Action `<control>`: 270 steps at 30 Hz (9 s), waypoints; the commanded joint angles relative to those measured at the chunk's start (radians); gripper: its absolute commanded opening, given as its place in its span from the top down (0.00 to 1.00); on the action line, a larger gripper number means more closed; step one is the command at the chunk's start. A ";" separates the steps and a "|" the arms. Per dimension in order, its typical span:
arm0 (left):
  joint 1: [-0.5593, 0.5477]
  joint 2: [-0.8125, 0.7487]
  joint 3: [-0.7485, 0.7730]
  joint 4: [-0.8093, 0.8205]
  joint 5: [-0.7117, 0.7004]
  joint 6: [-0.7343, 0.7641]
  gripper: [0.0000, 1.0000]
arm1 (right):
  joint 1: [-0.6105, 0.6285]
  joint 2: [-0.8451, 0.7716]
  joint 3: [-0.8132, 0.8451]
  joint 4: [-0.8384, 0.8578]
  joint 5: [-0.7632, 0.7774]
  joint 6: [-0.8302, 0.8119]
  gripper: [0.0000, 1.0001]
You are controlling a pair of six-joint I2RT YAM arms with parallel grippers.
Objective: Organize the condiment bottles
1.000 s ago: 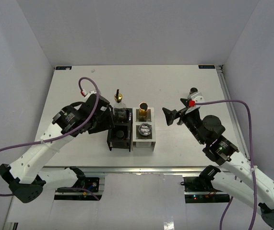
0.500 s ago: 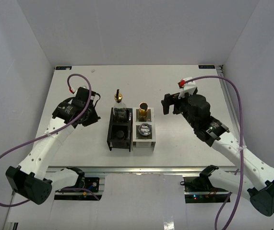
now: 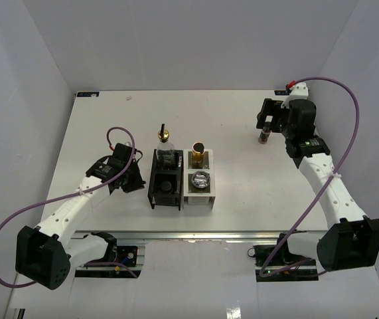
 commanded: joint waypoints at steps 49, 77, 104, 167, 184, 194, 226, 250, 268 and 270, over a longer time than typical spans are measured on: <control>-0.010 0.130 -0.091 0.334 0.186 -0.007 1.00 | -0.110 0.451 0.165 0.069 -0.020 -0.039 0.02; -0.005 0.207 0.012 0.220 0.009 0.025 0.02 | -0.112 0.564 0.232 0.007 0.024 -0.075 0.25; 0.056 0.370 0.164 0.285 0.082 0.068 1.00 | -0.111 0.551 0.258 -0.063 -0.006 -0.094 0.24; 0.231 0.096 0.225 0.124 0.146 0.194 0.02 | -0.112 0.635 0.317 -0.102 0.022 -0.113 0.34; 0.231 -0.028 0.122 0.143 0.119 0.241 0.02 | -0.088 0.478 0.507 -0.316 0.012 -0.135 0.92; 0.231 -0.081 0.141 0.068 0.096 0.265 0.02 | 0.060 0.077 0.416 -0.377 -0.214 -0.114 0.92; 0.231 -0.127 0.193 -0.011 0.046 0.168 0.02 | 0.663 -0.196 -0.056 0.020 -0.456 0.064 0.92; 0.231 -0.129 0.193 -0.030 0.003 0.203 0.02 | 0.753 0.061 -0.059 0.203 -0.354 0.066 0.92; 0.232 -0.127 0.184 -0.025 -0.003 0.206 0.02 | 0.783 0.092 -0.058 0.145 -0.241 0.021 0.92; 0.232 -0.127 0.184 -0.026 -0.005 0.206 0.02 | 0.788 0.092 -0.056 0.145 -0.226 0.017 0.92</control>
